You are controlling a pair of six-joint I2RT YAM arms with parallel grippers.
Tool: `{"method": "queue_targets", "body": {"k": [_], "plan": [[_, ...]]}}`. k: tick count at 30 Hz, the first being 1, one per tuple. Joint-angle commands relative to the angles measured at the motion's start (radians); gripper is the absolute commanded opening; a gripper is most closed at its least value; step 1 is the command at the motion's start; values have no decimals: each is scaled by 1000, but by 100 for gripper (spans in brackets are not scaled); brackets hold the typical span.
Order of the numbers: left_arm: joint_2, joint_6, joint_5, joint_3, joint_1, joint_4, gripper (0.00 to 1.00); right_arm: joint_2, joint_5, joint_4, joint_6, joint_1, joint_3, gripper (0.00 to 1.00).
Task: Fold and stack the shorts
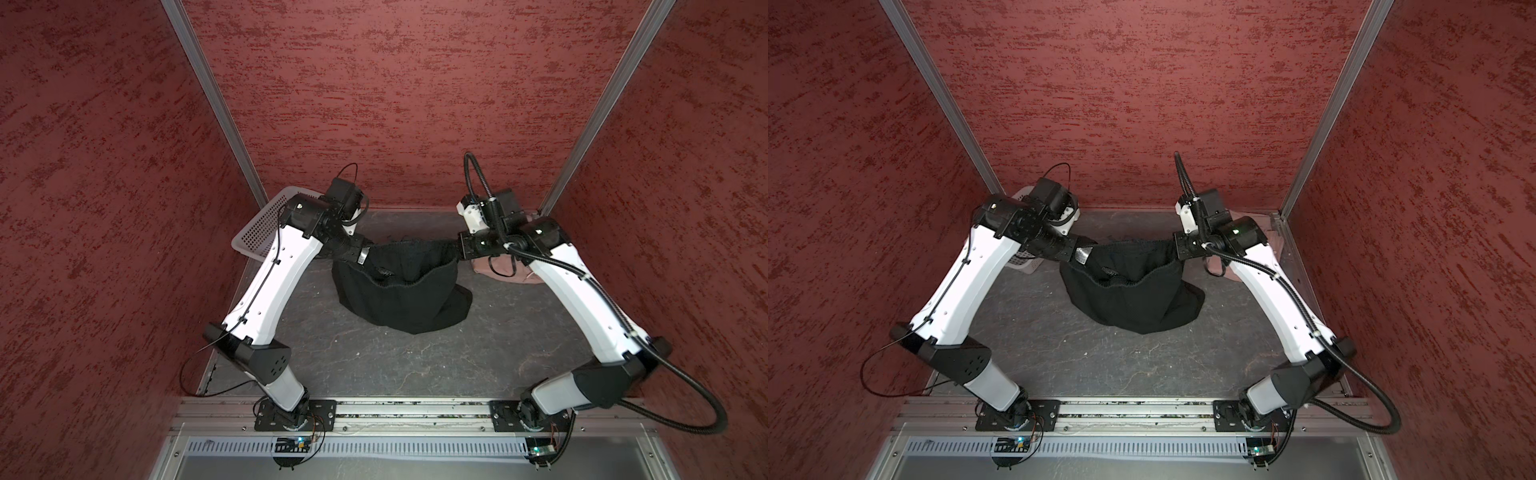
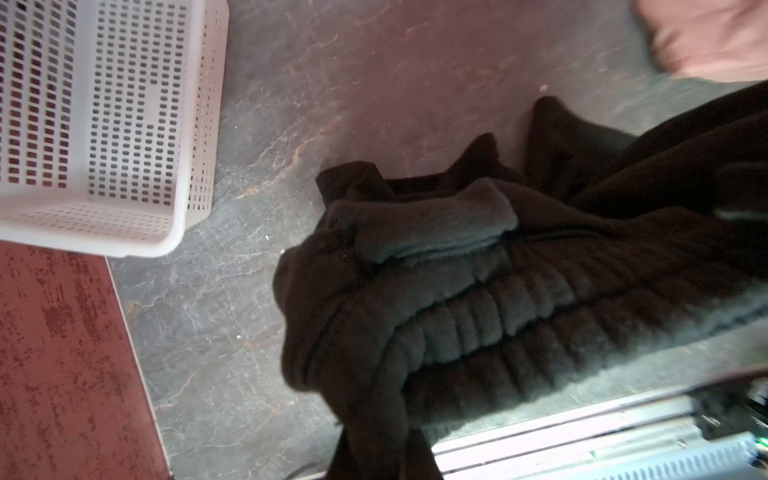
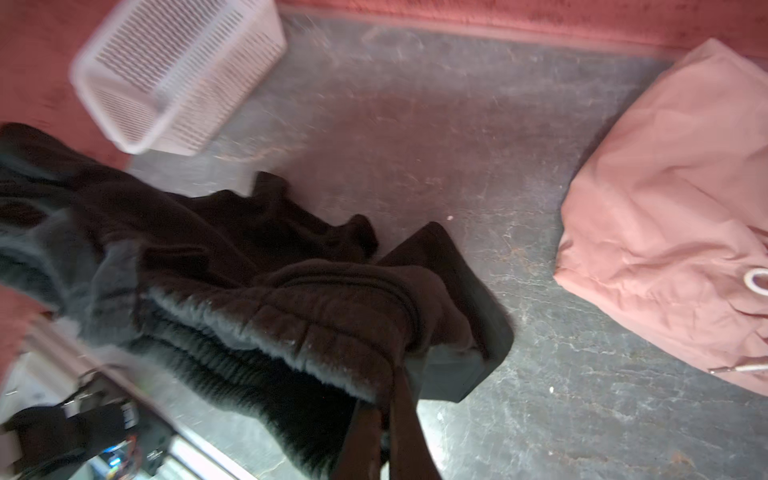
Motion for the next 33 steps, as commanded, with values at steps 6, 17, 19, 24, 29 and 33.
{"method": "queue_targets", "body": {"k": [6,17,19,24,29,33], "plan": [[396,126,29,699,146,201,0,476,129,146,-141,-137,796,0],[-118,308,-8,-83,55,1065,0,158,-15,577,-191,-138,351,0],[-168,261,19,-165,88,1080,0,27,-9,700,-195,-139,112,0],[-316,190,-57,-564,95,1106,0,-321,-48,966,-127,-139,-532,0],[-464,-36,-130,-988,65,1053,0,-540,-86,1027,-18,-135,-969,0],[-621,-215,-114,-1178,52,912,11,-711,-113,932,105,-129,-1117,0]]}}
